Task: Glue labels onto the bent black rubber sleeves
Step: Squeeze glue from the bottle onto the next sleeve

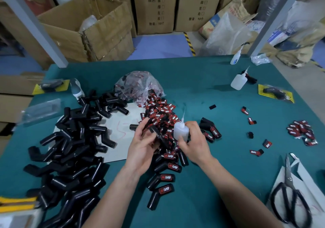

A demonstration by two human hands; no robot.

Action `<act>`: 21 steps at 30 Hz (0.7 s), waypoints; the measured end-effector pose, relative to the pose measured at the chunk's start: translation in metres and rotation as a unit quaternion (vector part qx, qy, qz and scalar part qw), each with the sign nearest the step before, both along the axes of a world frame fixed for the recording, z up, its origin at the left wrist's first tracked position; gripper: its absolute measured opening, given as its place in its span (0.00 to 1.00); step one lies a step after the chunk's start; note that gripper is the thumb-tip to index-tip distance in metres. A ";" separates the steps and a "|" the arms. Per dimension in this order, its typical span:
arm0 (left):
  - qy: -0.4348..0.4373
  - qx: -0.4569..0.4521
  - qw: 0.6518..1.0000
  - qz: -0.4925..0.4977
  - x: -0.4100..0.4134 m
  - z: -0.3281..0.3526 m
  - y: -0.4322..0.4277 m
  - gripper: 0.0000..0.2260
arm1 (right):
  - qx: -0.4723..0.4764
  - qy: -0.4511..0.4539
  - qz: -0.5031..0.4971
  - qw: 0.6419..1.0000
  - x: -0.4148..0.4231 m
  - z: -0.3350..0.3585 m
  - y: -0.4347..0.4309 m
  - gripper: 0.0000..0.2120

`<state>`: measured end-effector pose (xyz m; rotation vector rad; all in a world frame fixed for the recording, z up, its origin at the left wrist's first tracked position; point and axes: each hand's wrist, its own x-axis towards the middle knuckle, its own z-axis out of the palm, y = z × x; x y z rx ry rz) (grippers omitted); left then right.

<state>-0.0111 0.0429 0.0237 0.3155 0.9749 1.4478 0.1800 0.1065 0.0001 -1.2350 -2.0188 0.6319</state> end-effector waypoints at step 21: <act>0.333 0.034 0.937 0.100 -0.006 -0.052 0.002 0.18 | -0.239 0.558 -0.105 0.787 0.006 0.006 0.014 0.07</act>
